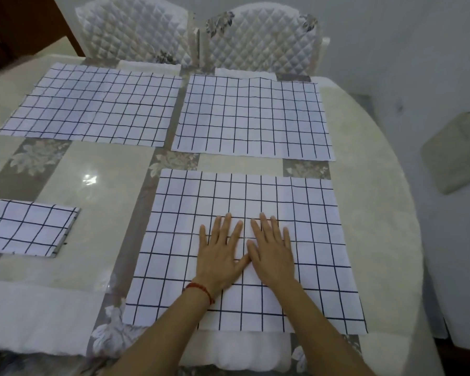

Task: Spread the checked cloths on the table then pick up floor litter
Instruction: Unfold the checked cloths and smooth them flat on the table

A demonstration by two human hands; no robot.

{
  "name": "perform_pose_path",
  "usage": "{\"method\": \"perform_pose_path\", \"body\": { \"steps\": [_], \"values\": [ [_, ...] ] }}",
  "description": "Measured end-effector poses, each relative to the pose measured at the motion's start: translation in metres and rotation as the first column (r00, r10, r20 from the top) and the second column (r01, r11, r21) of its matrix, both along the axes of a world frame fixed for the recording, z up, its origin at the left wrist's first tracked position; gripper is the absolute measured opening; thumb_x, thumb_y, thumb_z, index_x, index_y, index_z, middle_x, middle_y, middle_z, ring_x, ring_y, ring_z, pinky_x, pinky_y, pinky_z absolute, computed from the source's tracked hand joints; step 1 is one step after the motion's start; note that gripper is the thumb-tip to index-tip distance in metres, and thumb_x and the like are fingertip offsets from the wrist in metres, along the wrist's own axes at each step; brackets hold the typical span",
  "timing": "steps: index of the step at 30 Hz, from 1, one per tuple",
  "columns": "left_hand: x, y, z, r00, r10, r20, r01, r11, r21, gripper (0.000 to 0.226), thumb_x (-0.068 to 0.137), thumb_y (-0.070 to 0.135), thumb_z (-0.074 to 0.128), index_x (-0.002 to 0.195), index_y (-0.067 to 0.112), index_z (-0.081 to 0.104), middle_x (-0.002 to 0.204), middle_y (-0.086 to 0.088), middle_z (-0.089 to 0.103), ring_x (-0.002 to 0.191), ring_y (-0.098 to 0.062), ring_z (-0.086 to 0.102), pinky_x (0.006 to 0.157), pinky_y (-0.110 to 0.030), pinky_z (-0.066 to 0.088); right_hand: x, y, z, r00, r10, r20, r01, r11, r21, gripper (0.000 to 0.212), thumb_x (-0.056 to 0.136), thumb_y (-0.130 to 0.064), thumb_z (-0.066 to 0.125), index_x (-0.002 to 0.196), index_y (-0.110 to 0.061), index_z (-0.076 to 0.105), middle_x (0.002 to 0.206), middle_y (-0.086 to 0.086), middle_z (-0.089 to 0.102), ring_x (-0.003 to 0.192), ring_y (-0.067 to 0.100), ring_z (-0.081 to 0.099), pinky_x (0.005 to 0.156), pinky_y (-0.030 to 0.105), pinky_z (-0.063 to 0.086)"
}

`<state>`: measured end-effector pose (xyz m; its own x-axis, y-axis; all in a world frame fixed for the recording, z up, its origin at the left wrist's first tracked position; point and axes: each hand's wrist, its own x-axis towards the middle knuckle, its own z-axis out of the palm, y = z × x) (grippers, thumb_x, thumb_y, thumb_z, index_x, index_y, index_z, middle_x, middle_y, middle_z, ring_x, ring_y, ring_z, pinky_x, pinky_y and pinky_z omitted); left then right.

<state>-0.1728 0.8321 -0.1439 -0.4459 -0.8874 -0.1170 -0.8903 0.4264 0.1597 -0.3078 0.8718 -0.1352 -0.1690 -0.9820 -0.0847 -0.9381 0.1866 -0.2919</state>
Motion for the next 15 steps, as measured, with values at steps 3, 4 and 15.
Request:
{"method": "perform_pose_path", "body": {
  "steps": [3,4,15],
  "values": [
    [0.001,0.000,-0.005,1.000,0.006,-0.006,-0.006,0.999,-0.038,0.076,0.085,0.072,0.012,0.145,0.026,0.024,0.154,-0.008,0.026,0.142,-0.025,0.010,0.111,-0.050,-0.001,-0.017,0.005,-0.001,1.000,-0.001,-0.016,0.002,1.000,0.026,0.072,0.080,-0.062,-0.014,0.145,-0.031,-0.003,0.156,-0.009,-0.007,0.142,0.010,-0.014,0.110,0.029,-0.021],
    [0.001,0.000,-0.005,1.000,0.006,-0.009,-0.006,0.999,-0.043,0.077,0.085,0.072,0.013,0.145,0.026,0.023,0.155,-0.008,0.024,0.142,-0.026,0.009,0.111,-0.050,-0.001,-0.027,0.008,-0.001,0.999,-0.047,-0.029,0.047,0.999,0.023,0.072,0.082,-0.064,-0.011,0.145,-0.032,-0.001,0.157,-0.008,-0.006,0.143,0.011,-0.012,0.111,0.030,-0.020],
    [0.002,0.001,-0.005,1.000,0.012,-0.025,-0.014,0.997,-0.074,0.079,0.084,0.073,0.014,0.147,0.026,0.018,0.156,-0.008,0.020,0.143,-0.025,0.006,0.111,-0.050,-0.001,-0.017,-0.054,0.014,0.990,0.135,-0.047,-0.134,0.991,0.030,0.078,0.082,-0.064,-0.008,0.147,-0.028,0.012,0.159,-0.004,0.003,0.146,0.016,-0.005,0.115,0.038,-0.010]
  ]
}}
